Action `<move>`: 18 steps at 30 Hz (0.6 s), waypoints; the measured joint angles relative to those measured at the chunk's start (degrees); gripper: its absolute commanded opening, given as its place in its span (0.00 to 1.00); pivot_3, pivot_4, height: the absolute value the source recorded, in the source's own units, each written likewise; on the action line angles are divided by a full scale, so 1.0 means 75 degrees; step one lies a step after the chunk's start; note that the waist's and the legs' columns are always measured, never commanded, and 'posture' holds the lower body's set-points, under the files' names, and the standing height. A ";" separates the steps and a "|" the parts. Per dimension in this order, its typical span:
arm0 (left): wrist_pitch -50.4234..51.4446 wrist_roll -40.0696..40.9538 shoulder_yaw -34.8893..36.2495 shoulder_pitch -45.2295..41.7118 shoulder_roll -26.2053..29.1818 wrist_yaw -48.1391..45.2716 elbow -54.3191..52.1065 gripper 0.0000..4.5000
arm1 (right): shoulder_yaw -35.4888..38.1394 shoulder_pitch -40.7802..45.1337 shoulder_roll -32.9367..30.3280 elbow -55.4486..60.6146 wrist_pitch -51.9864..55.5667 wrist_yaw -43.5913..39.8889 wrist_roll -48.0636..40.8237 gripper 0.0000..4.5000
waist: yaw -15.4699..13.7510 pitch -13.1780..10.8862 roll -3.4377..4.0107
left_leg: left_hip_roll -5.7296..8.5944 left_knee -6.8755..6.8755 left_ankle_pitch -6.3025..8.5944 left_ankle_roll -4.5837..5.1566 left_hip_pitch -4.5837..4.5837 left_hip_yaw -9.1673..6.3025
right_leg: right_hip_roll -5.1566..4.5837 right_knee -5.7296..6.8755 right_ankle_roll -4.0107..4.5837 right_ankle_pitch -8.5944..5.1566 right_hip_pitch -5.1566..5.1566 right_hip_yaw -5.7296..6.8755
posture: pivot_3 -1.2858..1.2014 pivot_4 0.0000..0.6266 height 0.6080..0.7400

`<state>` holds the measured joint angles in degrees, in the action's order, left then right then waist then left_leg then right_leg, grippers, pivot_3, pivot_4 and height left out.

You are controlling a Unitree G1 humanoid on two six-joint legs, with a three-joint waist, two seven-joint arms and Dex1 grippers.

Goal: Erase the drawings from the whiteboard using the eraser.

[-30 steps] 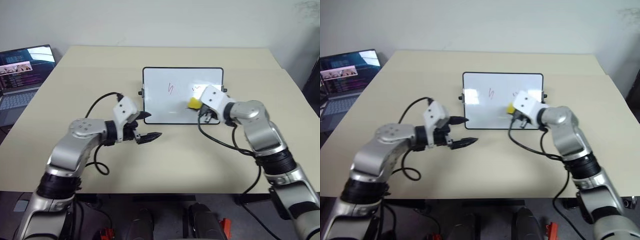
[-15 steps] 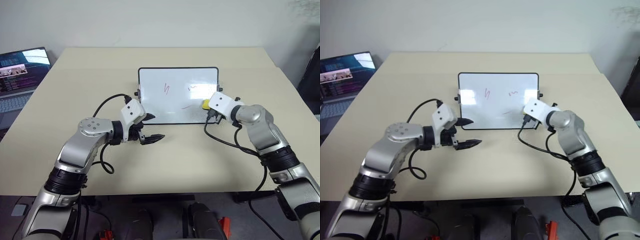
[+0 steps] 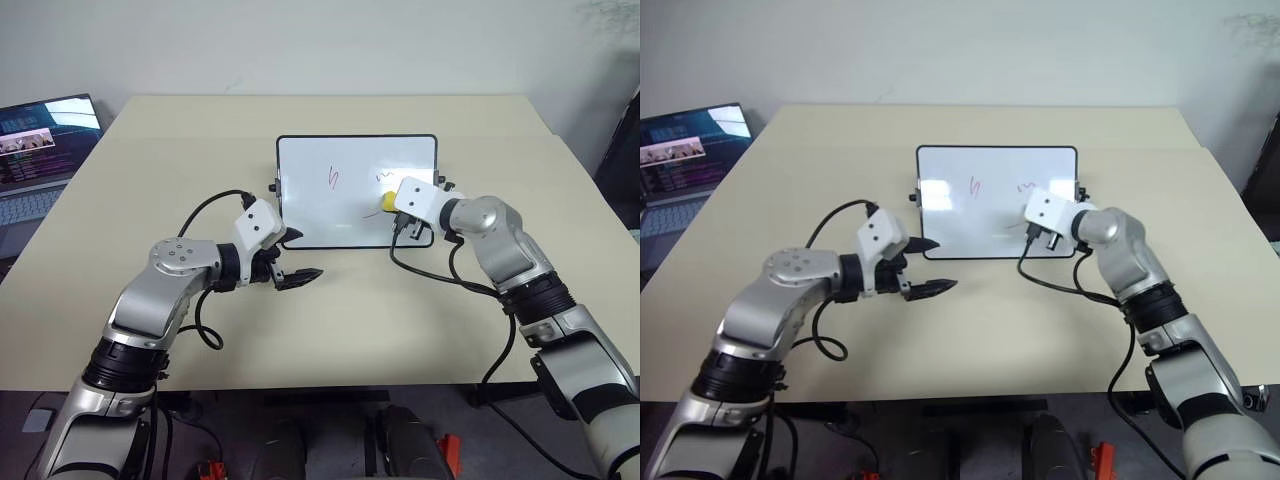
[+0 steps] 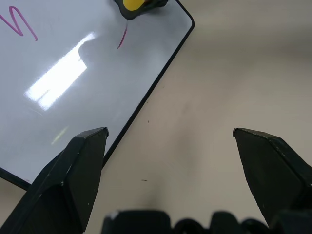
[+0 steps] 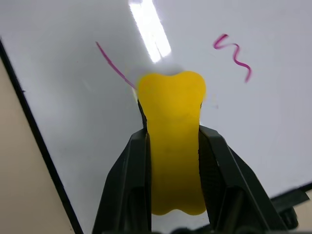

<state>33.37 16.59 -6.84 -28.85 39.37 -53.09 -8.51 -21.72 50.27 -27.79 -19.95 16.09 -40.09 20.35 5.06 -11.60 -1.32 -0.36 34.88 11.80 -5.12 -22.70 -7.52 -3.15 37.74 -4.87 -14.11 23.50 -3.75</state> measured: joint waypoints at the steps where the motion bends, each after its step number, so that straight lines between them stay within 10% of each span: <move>1: 0.0000 0.0000 0.0015 0.0000 0.0024 0.0004 -0.0003 1.00 | -0.0084 0.0009 0.0036 -0.0043 -0.0090 -0.0018 0.0090 0.22 | 0.0002 0.0001 -0.0001 | -0.0001 0.0000 0.0000 0.0000 0.0007 0.0002 | 0.0001 0.0000 0.0000 0.0000 -0.0004 -0.0001 | 0.52 0.24 1.00; 18: 0.0011 0.0010 0.0100 -0.0037 0.0038 0.0241 0.0006 1.00 | -0.0580 0.0322 0.1180 -0.0638 -0.0235 0.0030 0.0417 0.22 | -0.0044 0.0000 0.0000 | -0.0014 -0.0002 0.0000 0.0000 0.0024 -0.0006 | 0.0015 0.0006 0.0011 0.0006 -0.0021 0.0008 | 0.52 0.24 1.00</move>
<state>33.45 16.67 -6.10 -29.13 39.65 -51.28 -8.47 -26.07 52.69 -18.95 -24.73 14.33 -39.86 23.48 4.73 -11.60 -1.32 -0.46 34.86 11.80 -5.12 -22.52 -7.57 -3.03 37.78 -4.78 -14.07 23.34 -3.70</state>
